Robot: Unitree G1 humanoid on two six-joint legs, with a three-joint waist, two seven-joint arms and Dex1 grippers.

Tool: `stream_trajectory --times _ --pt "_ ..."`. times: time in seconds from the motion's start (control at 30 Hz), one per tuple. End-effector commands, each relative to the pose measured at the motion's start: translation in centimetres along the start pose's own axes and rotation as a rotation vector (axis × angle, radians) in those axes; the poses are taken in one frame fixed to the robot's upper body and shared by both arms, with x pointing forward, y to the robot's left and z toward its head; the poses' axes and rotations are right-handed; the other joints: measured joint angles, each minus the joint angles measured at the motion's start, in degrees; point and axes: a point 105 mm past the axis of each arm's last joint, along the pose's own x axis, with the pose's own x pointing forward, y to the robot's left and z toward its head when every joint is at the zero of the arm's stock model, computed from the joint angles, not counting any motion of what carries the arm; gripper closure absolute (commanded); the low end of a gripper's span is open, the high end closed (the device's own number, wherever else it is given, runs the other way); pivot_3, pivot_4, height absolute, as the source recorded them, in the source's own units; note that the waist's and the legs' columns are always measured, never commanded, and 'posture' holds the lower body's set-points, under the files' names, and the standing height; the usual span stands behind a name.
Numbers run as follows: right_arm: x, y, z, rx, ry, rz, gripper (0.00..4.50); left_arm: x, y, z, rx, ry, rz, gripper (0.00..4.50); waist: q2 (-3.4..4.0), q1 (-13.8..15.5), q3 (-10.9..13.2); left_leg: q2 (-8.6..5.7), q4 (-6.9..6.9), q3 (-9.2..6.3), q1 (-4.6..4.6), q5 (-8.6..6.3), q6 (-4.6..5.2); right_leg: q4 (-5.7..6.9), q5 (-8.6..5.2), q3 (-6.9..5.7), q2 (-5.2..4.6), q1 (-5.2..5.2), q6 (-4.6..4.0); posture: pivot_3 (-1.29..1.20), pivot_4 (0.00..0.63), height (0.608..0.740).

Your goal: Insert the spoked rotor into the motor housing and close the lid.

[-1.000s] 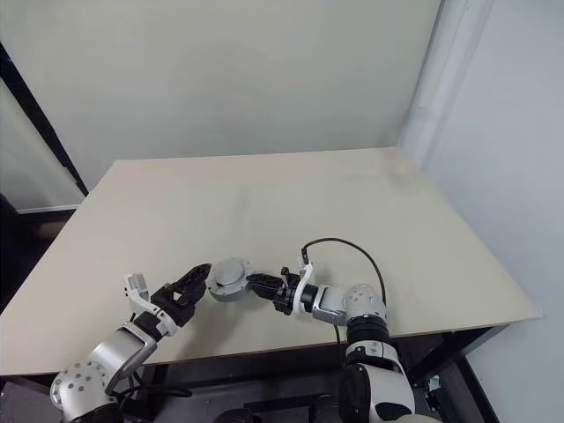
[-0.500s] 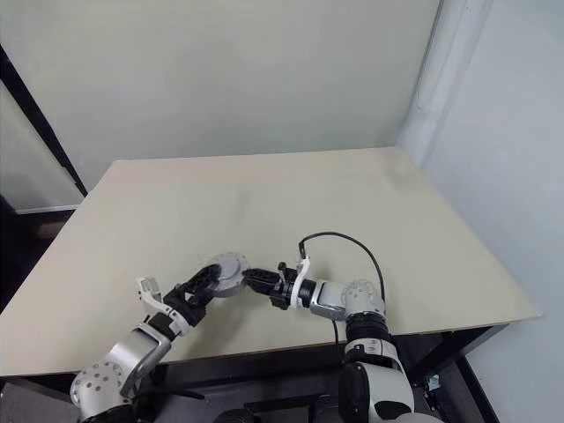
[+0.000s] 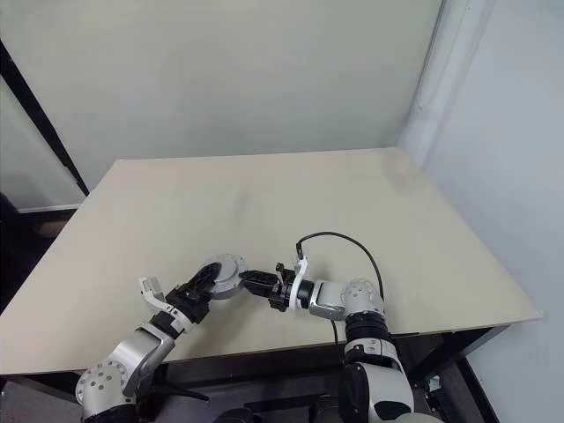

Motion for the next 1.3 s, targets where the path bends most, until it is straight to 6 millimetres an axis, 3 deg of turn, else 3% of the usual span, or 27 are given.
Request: stream_trajectory --times 0.03,0.17,0.47,0.5,0.57,0.77,1.1,1.3 --pt "1.6 3.7 0.1 -0.1 -0.009 0.146 3.28 0.5 -1.2 -0.6 0.004 0.031 -0.061 2.29 0.0 0.0 0.0 0.0 0.0 0.0 0.0 0.0 0.0 0.0 0.0 0.0 0.0 0.0 0.0 0.0 0.0 0.74" --pt "1.6 4.1 0.7 -0.146 -0.08 0.179 3.28 0.5 -1.1 -0.1 -0.008 -0.004 -0.069 2.33 0.0 0.0 0.0 0.0 0.0 -0.01 0.0 0.0 0.0 0.0 0.0 0.0 0.0 0.0 0.0 0.0 0.0 0.74" --pt "1.4 4.3 0.7 -0.15 -0.097 0.217 0.09 0.6 -1.4 0.3 -0.031 -0.063 -0.099 2.47 0.0 0.0 0.0 -0.03 0.03 -0.01 -0.01 0.0 0.0 0.0 0.0 0.02 0.0 0.01 0.0 0.0 0.0 0.74" --pt "1.4 4.1 0.9 -0.144 -0.109 0.203 0.0 0.5 -1.3 0.4 -0.033 -0.07 -0.098 2.47 0.0 0.0 0.0 -0.03 0.03 -0.01 -0.01 0.0 0.0 0.0 0.0 0.02 0.0 0.01 0.0 0.0 0.0 0.74" --pt "1.3 4.0 1.0 -0.139 -0.105 0.193 0.0 0.5 -1.2 0.7 -0.033 -0.1 -0.094 2.47 -0.01 0.0 0.0 -0.03 0.03 -0.01 -0.01 0.0 0.0 0.0 0.0 0.02 0.0 0.02 0.0 0.0 0.0 0.74" --pt "1.3 3.6 1.4 -0.368 -0.138 0.093 0.0 0.3 -1.6 2.8 0.018 -0.208 -0.086 2.48 -0.01 0.0 0.0 -0.01 0.03 -0.01 0.0 0.0 0.0 0.01 0.0 0.02 0.02 0.01 0.0 0.0 0.0 0.74" --pt "0.7 2.6 2.9 -1.076 -0.197 -0.176 0.0 0.5 -1.7 8.8 0.454 -0.393 0.15 2.49 -0.04 0.3 0.0 -0.07 0.03 -0.03 0.0 0.01 -0.02 0.01 0.0 0.03 0.01 0.03 0.0 0.0 0.0 0.74" --pt "0.7 2.4 2.8 -1.329 -0.194 -0.226 0.0 1.6 -0.6 10.8 0.601 -0.417 0.273 2.49 -0.09 0.9 0.0 -0.14 0.05 -0.02 0.0 0.01 -0.03 0.01 0.01 0.08 -0.02 0.03 0.0 0.0 0.0 0.74"
